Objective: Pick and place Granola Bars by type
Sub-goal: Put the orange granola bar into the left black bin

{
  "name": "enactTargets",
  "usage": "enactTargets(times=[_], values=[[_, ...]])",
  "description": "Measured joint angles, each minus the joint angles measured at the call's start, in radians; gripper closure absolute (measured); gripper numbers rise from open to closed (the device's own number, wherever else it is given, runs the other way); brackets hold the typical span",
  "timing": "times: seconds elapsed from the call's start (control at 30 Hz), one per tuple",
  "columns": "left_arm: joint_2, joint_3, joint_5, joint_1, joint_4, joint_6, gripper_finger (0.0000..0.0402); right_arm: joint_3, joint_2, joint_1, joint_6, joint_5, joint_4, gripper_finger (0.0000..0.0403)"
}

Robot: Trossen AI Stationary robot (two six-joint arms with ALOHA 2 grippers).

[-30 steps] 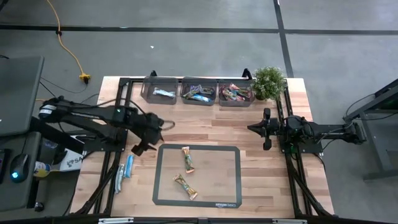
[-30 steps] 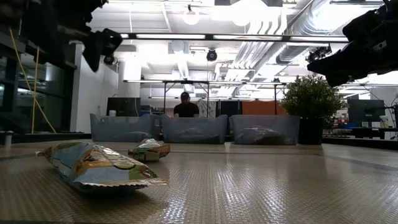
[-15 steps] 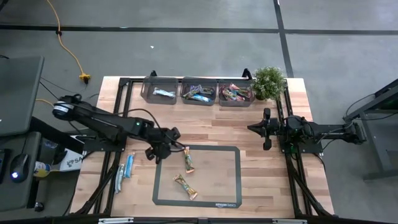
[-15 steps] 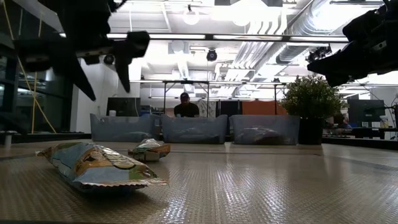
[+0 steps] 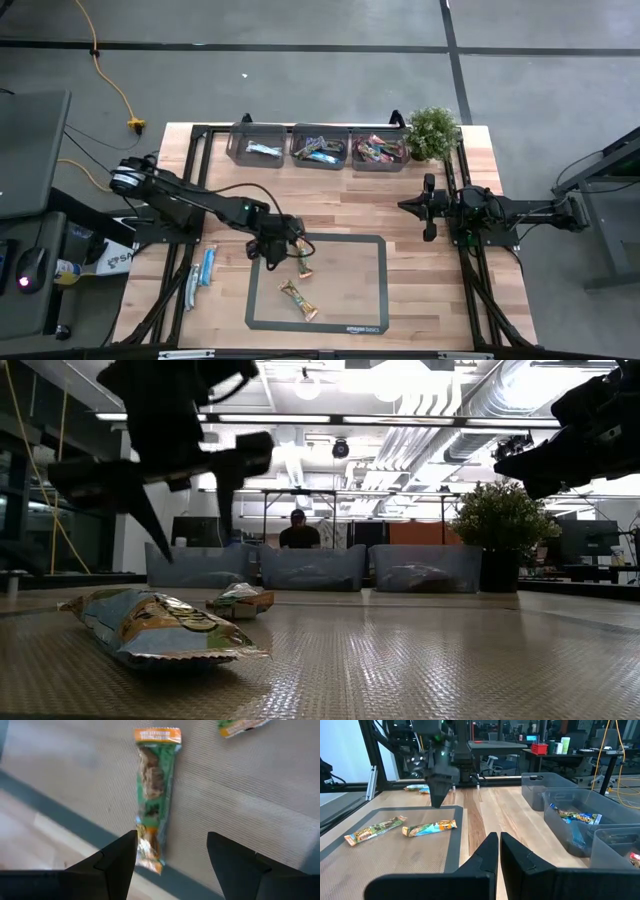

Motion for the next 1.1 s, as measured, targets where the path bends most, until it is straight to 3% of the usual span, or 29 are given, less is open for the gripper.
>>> enactTargets(times=[0.27, 0.6, 1.1], values=[[0.113, 0.057, -0.027, 0.0, 0.001, 0.121, 0.0165, 0.0, 0.0, 0.0, 0.0, 0.0, 0.001, 0.04], [0.122, 0.148, -0.012, 0.015, -0.001, 0.181, 0.0165, 0.0, 0.0, 0.0, 0.0, 0.0, 0.003, 0.04], [0.296, 0.461, 0.04, 0.065, -0.418, 0.133, 0.0165, 0.0, 0.0, 0.0, 0.0, 0.001, 0.008, 0.04]])
